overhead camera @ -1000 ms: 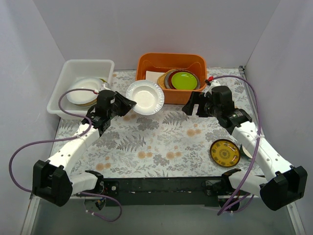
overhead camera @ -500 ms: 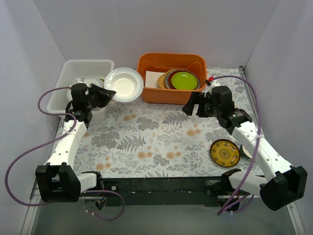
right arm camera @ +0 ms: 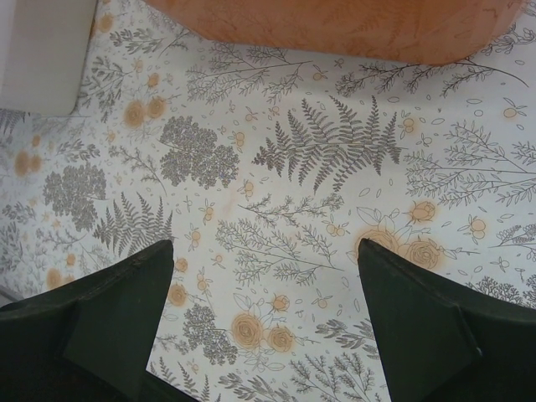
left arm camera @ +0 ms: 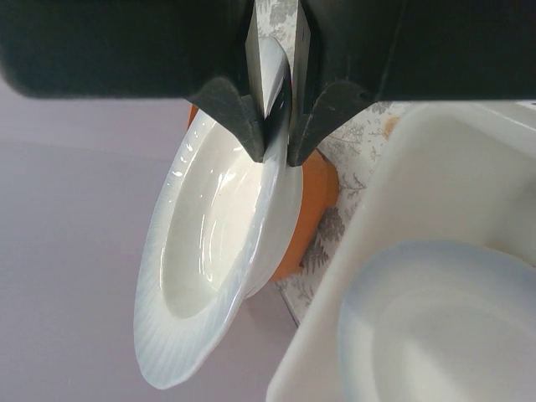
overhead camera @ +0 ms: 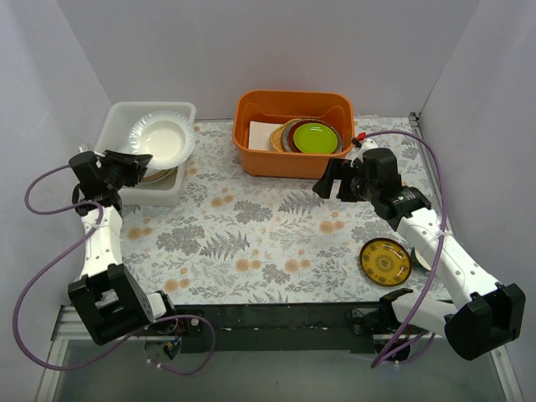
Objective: Place the plates into the plastic bin on the countertop
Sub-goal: Place the plate in the plastic bin.
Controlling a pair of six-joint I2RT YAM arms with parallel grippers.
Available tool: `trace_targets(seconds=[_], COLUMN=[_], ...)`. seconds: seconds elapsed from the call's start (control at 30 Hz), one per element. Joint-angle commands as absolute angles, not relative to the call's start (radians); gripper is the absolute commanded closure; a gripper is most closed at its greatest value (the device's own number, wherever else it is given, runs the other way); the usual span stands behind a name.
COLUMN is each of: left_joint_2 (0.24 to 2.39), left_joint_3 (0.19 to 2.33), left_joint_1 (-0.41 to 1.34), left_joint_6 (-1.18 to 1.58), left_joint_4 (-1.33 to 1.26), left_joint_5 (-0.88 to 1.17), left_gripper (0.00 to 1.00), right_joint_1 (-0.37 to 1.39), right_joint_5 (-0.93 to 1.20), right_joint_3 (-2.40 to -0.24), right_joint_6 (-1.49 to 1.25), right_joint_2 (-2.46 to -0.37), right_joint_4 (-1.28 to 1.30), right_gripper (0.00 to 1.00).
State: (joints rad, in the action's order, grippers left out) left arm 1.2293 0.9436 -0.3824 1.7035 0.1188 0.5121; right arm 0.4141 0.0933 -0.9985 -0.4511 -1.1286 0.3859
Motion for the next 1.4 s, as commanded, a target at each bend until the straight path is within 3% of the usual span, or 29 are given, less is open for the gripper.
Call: trace_targets(seconds=[0.0,0.47,1.37], left_joint_2=[1.233,1.364,1.626], left_joint_3=[0.928,1.000,1.092], left_joint_1=[-0.477,-0.568,-0.581], left_joint_6=[1.752,1.743,1.710], left_joint_4=[0.005,-0.006,-0.020], left_joint_5=[0.644,0.624,0.600], left_gripper=[1.00,1.00,1.00], right_joint_1=[0.410,0.408,0.400], right_joint_5=[0.106,0.115,0.127], right_joint_3=[-0.994,-0.992,-0.986], right_joint_6=[-0.443,-0.457,-0.459], right_joint_2=[-1.124,-1.131,-1.146], right_joint_4=[0.345,0.337,0.322], right_gripper=[0.02,0.02,0.02])
